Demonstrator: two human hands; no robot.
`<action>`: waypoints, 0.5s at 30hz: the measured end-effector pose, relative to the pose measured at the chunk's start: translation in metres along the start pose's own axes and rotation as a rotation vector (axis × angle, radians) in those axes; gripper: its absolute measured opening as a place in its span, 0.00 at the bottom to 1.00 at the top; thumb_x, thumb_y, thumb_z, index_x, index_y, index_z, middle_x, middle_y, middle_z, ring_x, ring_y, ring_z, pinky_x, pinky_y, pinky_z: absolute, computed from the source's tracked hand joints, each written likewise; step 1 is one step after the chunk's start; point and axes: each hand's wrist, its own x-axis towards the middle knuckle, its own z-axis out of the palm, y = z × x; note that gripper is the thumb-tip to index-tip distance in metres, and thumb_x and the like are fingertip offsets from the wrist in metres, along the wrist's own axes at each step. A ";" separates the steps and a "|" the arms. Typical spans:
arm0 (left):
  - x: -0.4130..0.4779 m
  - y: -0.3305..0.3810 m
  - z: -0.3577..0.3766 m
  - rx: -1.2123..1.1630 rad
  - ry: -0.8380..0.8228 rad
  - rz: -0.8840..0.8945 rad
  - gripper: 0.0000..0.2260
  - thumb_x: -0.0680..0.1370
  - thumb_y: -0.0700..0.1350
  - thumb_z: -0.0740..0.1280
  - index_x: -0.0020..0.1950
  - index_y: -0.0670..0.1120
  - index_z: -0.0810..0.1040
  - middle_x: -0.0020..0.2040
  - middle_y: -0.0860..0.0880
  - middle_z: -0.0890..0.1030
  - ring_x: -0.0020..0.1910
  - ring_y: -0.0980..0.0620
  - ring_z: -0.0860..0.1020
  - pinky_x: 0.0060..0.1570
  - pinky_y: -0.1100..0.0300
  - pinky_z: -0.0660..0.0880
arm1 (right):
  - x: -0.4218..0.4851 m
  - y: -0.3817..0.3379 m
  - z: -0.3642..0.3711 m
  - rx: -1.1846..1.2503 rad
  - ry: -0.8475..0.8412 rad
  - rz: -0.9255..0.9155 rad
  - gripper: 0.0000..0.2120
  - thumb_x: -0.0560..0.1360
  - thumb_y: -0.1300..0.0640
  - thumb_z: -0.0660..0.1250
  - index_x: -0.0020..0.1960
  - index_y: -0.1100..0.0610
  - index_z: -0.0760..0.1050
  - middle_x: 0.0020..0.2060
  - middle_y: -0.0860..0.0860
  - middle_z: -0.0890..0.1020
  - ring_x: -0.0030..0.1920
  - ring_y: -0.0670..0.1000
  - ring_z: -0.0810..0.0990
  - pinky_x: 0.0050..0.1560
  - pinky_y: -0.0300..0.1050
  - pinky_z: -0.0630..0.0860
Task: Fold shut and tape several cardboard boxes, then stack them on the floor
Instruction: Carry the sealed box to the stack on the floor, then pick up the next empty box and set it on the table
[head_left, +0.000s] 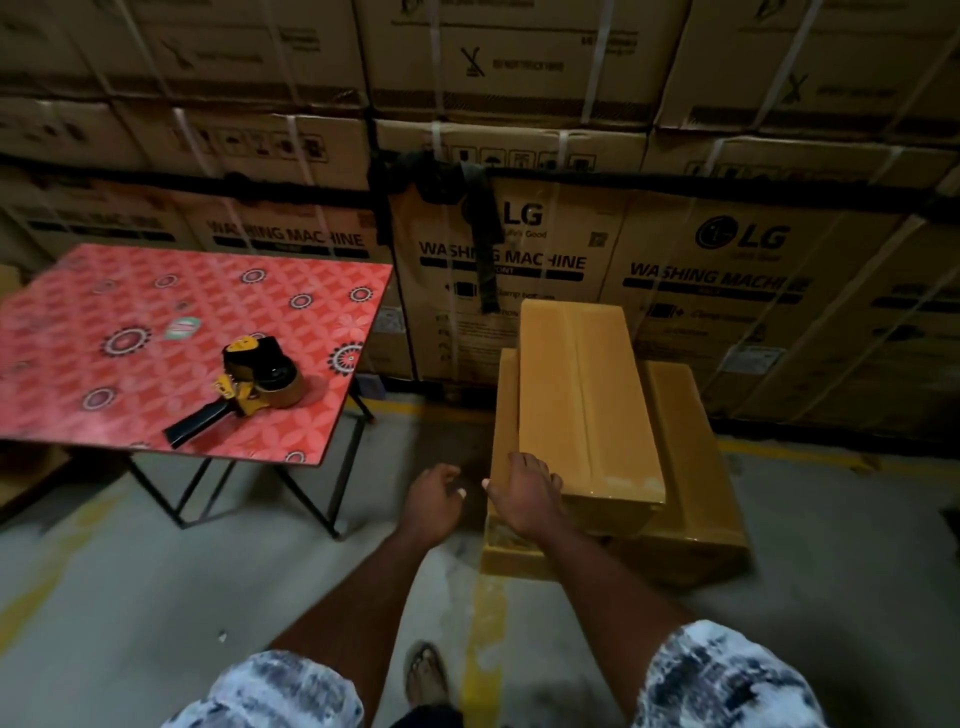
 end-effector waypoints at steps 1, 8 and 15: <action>-0.006 -0.005 -0.006 -0.004 0.014 -0.004 0.18 0.79 0.41 0.69 0.69 0.42 0.76 0.66 0.42 0.79 0.64 0.45 0.78 0.63 0.56 0.73 | -0.003 -0.006 0.003 -0.005 -0.003 -0.007 0.30 0.81 0.39 0.60 0.76 0.56 0.63 0.74 0.56 0.68 0.73 0.58 0.66 0.72 0.60 0.63; -0.029 -0.057 -0.068 -0.052 0.122 -0.021 0.18 0.79 0.40 0.69 0.69 0.41 0.76 0.65 0.42 0.79 0.65 0.44 0.77 0.67 0.52 0.72 | -0.004 -0.080 0.030 -0.015 -0.015 -0.100 0.30 0.81 0.38 0.60 0.76 0.55 0.64 0.74 0.55 0.69 0.74 0.58 0.66 0.73 0.59 0.63; -0.030 -0.153 -0.161 -0.085 0.235 -0.081 0.16 0.77 0.41 0.70 0.65 0.41 0.79 0.61 0.42 0.81 0.61 0.42 0.79 0.62 0.51 0.75 | 0.012 -0.206 0.086 -0.096 -0.074 -0.205 0.29 0.81 0.39 0.58 0.74 0.57 0.65 0.73 0.57 0.69 0.74 0.59 0.65 0.73 0.59 0.61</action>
